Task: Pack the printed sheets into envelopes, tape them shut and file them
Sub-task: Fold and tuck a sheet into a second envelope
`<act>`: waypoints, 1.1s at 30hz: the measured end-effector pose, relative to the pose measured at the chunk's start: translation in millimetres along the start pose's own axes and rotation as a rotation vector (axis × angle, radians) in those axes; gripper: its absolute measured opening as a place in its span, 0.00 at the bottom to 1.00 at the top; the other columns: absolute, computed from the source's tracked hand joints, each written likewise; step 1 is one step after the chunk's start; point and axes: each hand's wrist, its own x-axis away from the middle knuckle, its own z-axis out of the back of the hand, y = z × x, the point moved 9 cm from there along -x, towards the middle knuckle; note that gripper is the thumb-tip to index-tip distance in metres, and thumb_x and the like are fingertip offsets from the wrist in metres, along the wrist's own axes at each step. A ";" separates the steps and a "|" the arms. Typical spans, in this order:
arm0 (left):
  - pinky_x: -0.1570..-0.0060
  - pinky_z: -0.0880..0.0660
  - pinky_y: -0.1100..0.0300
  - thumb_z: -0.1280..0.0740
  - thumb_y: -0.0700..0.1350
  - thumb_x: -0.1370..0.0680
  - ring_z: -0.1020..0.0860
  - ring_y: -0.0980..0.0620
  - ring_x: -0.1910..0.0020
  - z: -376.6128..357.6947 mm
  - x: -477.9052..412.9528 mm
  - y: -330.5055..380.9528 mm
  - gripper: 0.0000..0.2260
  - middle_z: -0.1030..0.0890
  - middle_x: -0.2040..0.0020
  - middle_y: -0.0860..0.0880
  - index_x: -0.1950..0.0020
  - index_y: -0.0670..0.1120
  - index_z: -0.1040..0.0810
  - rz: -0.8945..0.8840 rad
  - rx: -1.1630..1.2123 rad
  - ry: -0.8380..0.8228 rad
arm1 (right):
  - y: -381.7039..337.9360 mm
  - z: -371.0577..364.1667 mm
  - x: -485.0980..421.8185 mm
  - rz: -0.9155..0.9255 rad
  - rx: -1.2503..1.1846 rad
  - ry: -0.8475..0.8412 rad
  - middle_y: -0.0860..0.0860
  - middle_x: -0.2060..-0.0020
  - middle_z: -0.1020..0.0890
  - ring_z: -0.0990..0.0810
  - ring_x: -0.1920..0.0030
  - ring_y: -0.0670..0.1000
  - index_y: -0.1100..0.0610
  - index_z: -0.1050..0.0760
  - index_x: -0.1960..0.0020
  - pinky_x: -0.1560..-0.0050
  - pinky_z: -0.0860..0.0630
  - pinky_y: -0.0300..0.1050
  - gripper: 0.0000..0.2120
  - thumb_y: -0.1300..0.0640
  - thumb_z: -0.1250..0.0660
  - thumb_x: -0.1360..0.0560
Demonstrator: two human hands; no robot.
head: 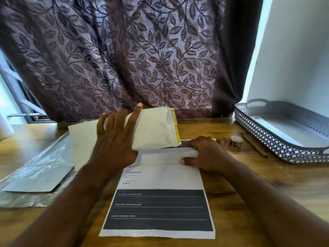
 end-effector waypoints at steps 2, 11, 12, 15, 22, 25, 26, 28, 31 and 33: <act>0.31 0.40 0.36 0.29 0.54 0.36 0.30 0.36 0.34 -1.1 2.8 -1.9 0.47 0.29 0.33 0.39 0.19 0.43 0.42 0.007 -0.001 -0.010 | -2.4 -4.5 -3.1 0.007 0.042 -0.041 0.49 0.34 0.24 0.28 0.34 0.54 0.43 0.29 0.29 0.34 0.37 0.58 0.37 0.25 0.34 0.32; 0.31 0.41 0.34 0.27 0.56 0.38 0.31 0.38 0.32 -11.8 2.7 -6.0 0.51 0.31 0.31 0.40 0.19 0.47 0.46 0.020 0.033 -0.055 | 10.9 -13.7 -11.0 -0.051 -0.070 -0.178 0.48 0.42 0.25 0.28 0.42 0.51 0.42 0.30 0.42 0.35 0.30 0.59 0.36 0.21 0.32 0.41; 0.31 0.41 0.34 0.27 0.56 0.38 0.32 0.38 0.32 -13.0 2.8 -6.8 0.52 0.31 0.31 0.41 0.19 0.47 0.47 0.027 0.033 -0.060 | 12.4 -14.5 -11.3 -0.069 -0.082 -0.188 0.47 0.44 0.25 0.27 0.43 0.51 0.42 0.30 0.45 0.36 0.30 0.59 0.36 0.20 0.32 0.43; 0.31 0.41 0.33 0.26 0.57 0.38 0.32 0.38 0.32 -15.9 3.7 -6.7 0.53 0.31 0.32 0.41 0.19 0.47 0.48 0.037 0.028 -0.076 | 17.1 -12.2 -8.6 -0.104 -0.108 -0.196 0.46 0.48 0.25 0.26 0.46 0.50 0.43 0.31 0.51 0.38 0.28 0.59 0.40 0.17 0.36 0.51; 0.30 0.42 0.32 0.25 0.57 0.38 0.32 0.39 0.31 -17.2 4.6 -7.4 0.54 0.31 0.31 0.42 0.19 0.49 0.50 0.051 0.016 -0.067 | 14.3 3.6 -2.4 -0.058 -0.372 -0.036 0.47 0.46 0.22 0.22 0.47 0.49 0.46 0.32 0.41 0.49 0.22 0.47 0.28 0.48 0.20 0.33; 0.29 0.46 0.31 0.25 0.59 0.37 0.32 0.40 0.31 -14.1 4.6 -14.6 0.53 0.31 0.31 0.42 0.19 0.48 0.48 0.080 0.015 -0.034 | 26.8 19.8 -2.2 -0.068 -0.534 0.136 0.50 0.46 0.18 0.20 0.49 0.51 0.51 0.24 0.42 0.50 0.18 0.52 0.18 0.57 0.23 0.28; 0.28 0.47 0.31 0.25 0.60 0.37 0.32 0.40 0.30 -12.9 4.2 -17.3 0.53 0.31 0.30 0.42 0.19 0.48 0.48 0.089 0.019 -0.023 | 35.7 26.9 -1.7 -0.097 -0.599 0.201 0.52 0.50 0.17 0.18 0.51 0.53 0.53 0.22 0.44 0.51 0.17 0.57 0.13 0.59 0.25 0.26; 0.27 0.48 0.32 0.25 0.61 0.36 0.32 0.40 0.29 -12.1 4.9 -20.8 0.52 0.32 0.29 0.42 0.19 0.48 0.47 0.105 0.026 -0.015 | 54.5 40.3 4.3 -0.174 -0.826 0.319 0.56 0.53 0.18 0.15 0.58 0.56 0.58 0.22 0.45 0.62 0.15 0.55 0.06 0.62 0.29 0.22; 0.27 0.48 0.32 0.26 0.62 0.36 0.32 0.40 0.30 -12.0 5.0 -23.2 0.51 0.32 0.29 0.43 0.19 0.48 0.46 0.116 0.026 -0.008 | 78.4 59.6 19.6 -0.218 -1.169 0.543 0.58 0.52 0.17 0.13 0.64 0.58 0.59 0.24 0.42 0.74 0.20 0.43 0.07 0.63 0.33 0.20; 0.26 0.48 0.33 0.25 0.62 0.36 0.32 0.40 0.30 -11.5 4.1 -23.3 0.51 0.32 0.29 0.42 0.20 0.49 0.46 0.119 0.041 0.000 | 91.7 75.4 33.5 -0.215 -1.253 0.732 0.57 0.51 0.16 0.14 0.60 0.58 0.56 0.23 0.44 0.75 0.23 0.39 0.06 0.61 0.31 0.21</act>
